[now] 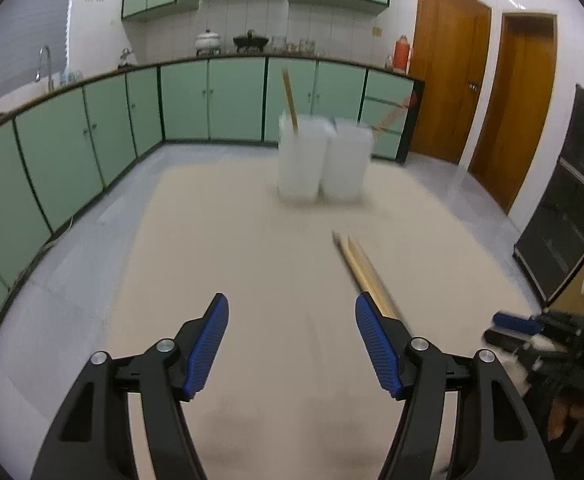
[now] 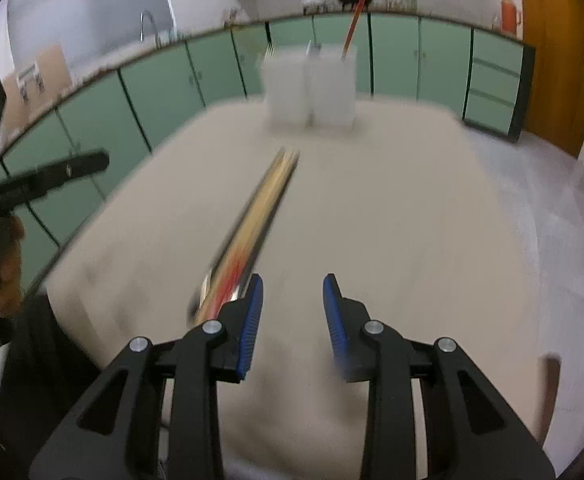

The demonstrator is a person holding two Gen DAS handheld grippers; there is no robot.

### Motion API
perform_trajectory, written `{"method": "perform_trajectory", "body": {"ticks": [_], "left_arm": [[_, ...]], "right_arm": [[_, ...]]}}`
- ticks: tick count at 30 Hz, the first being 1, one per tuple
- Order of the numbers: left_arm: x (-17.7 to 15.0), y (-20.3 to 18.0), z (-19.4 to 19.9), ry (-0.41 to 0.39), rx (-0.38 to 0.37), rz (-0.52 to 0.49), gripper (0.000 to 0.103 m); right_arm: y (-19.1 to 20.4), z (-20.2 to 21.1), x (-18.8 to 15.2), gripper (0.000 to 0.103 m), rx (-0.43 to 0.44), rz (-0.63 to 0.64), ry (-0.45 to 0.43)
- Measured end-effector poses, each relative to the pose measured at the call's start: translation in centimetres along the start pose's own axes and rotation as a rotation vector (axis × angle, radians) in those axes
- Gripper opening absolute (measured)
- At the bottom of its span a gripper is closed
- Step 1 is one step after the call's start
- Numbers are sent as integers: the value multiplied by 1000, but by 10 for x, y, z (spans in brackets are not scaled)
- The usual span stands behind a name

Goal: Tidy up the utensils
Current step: 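Grasp a black chopstick with the left gripper while the right gripper grasps another black chopstick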

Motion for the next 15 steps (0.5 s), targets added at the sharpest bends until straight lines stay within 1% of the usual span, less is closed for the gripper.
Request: {"method": "perform_trajectory", "body": {"ticks": [2,3,4,5,7,10,12,15], "left_arm": [[-25,-4,2,17,12,-6,65],[-37,-6,5,23,3,3,65],[-42,-7,8,23,-1,12,65],[-49,-7,10,25,-9,26,65],[-57,-7,12,28,-15,34,65],[-63,-12,13,30,-24,36,65],[-68,-17,12,36,-38,35,65],[-69,-34,7,48,-56,3,65]], "right_arm": [[12,-11,-26,31,8,9,26],[18,-16,-34,31,18,11,37],[23,-21,-38,31,25,19,48],[31,-26,-39,33,17,54,52],[41,-32,-34,33,13,106,55],[39,-40,-24,31,1,123,48],[30,-41,-19,29,-8,112,37],[17,-35,-15,29,-19,76,23]]}}
Point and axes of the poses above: each gripper's, at about its wrist camera, not at the fingertips, and z roughly against the way its jaws point, y to its left, x to its top, the point moved 6 cm from there along -z, roughly the way its jaws point, and after that the axes turned 14 degrees about x, right-handed, at the moved point
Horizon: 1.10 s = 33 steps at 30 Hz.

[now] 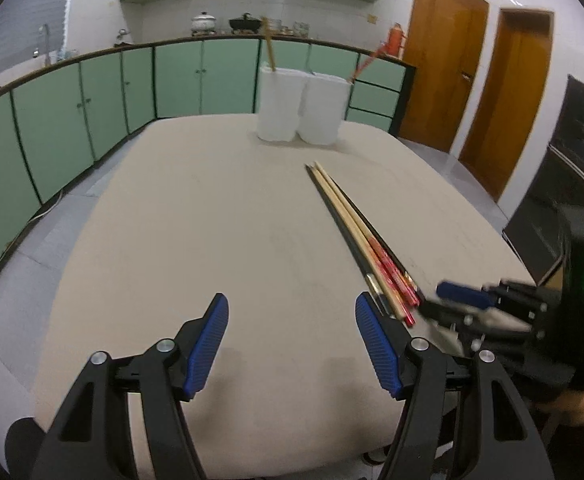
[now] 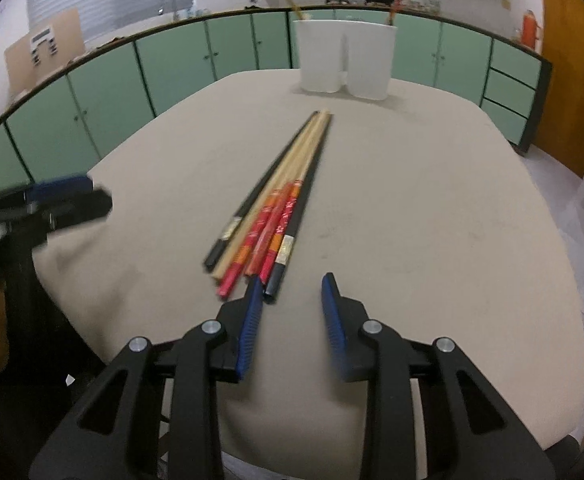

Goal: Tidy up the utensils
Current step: 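Grasp a black chopstick with the left gripper while the right gripper grasps another black chopstick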

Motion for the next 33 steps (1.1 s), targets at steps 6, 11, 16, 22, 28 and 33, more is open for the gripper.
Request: {"method": "perform_trajectory", "body": {"ticks": [6,11,16,22,28,33], "left_arm": [[-14,-36,-11,25,-28,-78,65],[-17,-55,-27,52,-26,-129,65],[-16,-63,-38,53,12,-168,65],[-12,-49,-42,55,60,-118,66],[-11,-51,-40,37,15,-108,61],[-5,-45,-47,7,63,-70,20]], "right_arm": [[-23,12,-9,31,-11,-18,-4],[-33,14,-8,31,-10,-28,-12],[-42,18,-13,33,-9,-46,-12],[-33,15,-12,37,-9,-12,-15],[-34,9,-6,19,-41,2,-33],[-54,17,-7,7,-128,-71,-67]]}}
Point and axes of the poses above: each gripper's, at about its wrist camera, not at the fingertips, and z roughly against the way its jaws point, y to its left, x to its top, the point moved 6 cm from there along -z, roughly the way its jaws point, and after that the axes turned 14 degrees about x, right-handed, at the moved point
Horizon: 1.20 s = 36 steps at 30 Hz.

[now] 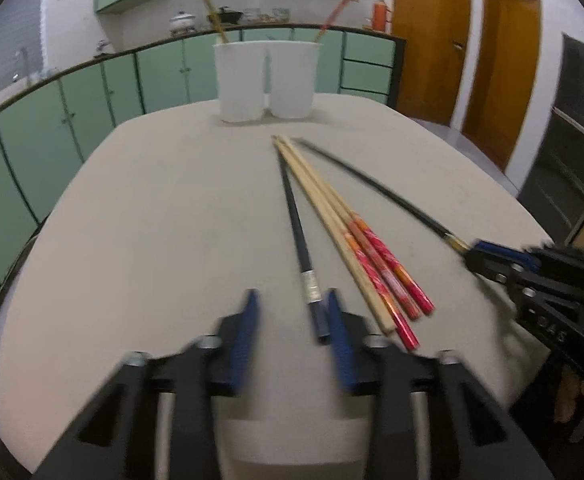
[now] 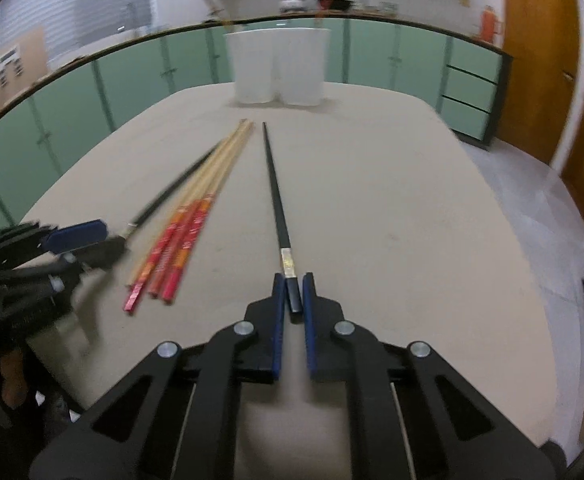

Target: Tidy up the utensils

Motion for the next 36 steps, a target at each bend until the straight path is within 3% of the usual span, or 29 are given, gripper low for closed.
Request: {"method": "perform_trajectory", "body": {"ticks": [2,6,9,12,17,19,24,36], "left_arm": [[0,8,-2,2,30,29,10],[-4,28,0,13,101,98,9],[-7,29,4,19,90,78,9],[-10,30,6,17,70,53,19],[-6,27,3,-4,15,38,24],[-4,26,1,-11,-9,33,9],[5,29,11,-10,-53,70,7],[41,49,75,-43,-45,119,7]], "right_arm": [[-5,5,-3,7,-45,-14,-12],[-9,10,-6,7,-72,-42,-24],[-4,12,-11,12,-42,-46,-16],[0,15,-13,16,-36,-34,-13],[1,10,-11,13,-40,-20,-10],[2,10,-9,6,-38,-16,-7],[7,27,0,6,-41,-8,-24],[26,100,46,6,-14,23,-121]]}}
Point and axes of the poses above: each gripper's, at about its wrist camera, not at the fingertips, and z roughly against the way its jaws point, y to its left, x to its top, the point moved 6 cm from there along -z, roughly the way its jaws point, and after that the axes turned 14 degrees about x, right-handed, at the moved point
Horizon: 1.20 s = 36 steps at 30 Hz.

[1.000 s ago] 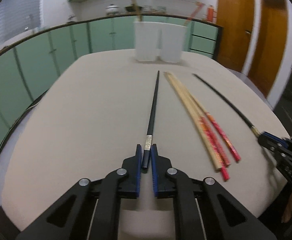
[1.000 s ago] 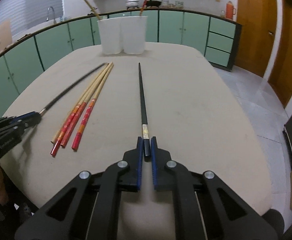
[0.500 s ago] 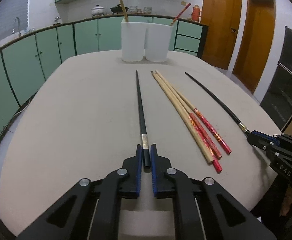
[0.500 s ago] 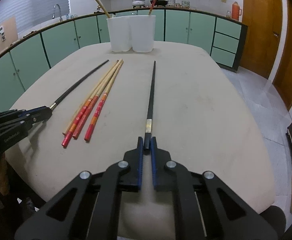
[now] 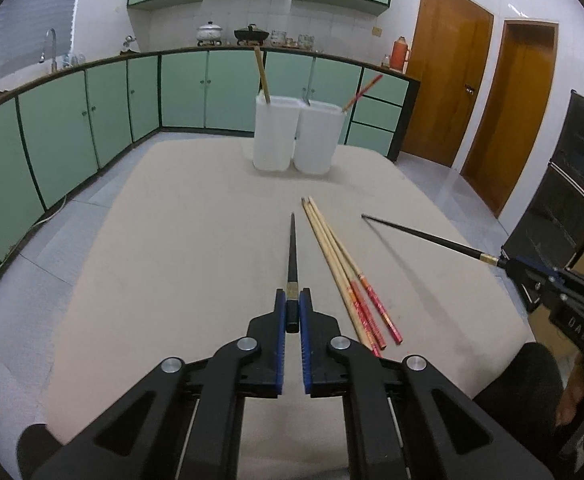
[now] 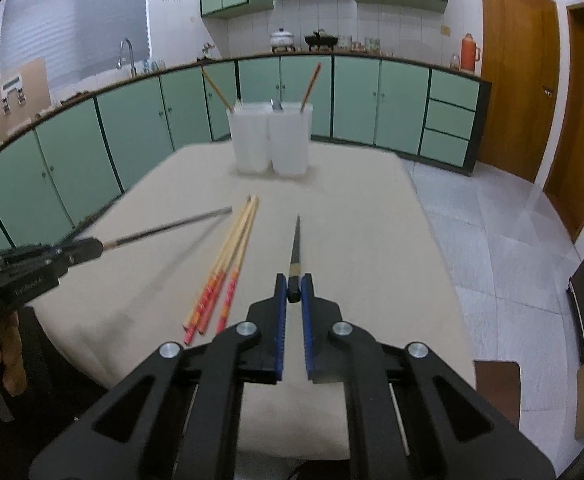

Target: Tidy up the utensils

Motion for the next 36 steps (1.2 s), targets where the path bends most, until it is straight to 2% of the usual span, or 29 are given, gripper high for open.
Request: {"method": "perform_trajectory", "body": {"ticks": [9,20,28,36], "left_arm": [[36,3,31,-21,6,-12,7],[70,0,44,-44,-16,-39,7],[95,-4,34,-10,-50,-63,7],[132,-7,14,26,-79,-116,7]], "right_arm": [[12,29,41,6,48,33,-19],[14,18,80,6,70,91,9],[10,-9,115,6,100,125,89],[-2,-48,145,6,126,135,216]]}}
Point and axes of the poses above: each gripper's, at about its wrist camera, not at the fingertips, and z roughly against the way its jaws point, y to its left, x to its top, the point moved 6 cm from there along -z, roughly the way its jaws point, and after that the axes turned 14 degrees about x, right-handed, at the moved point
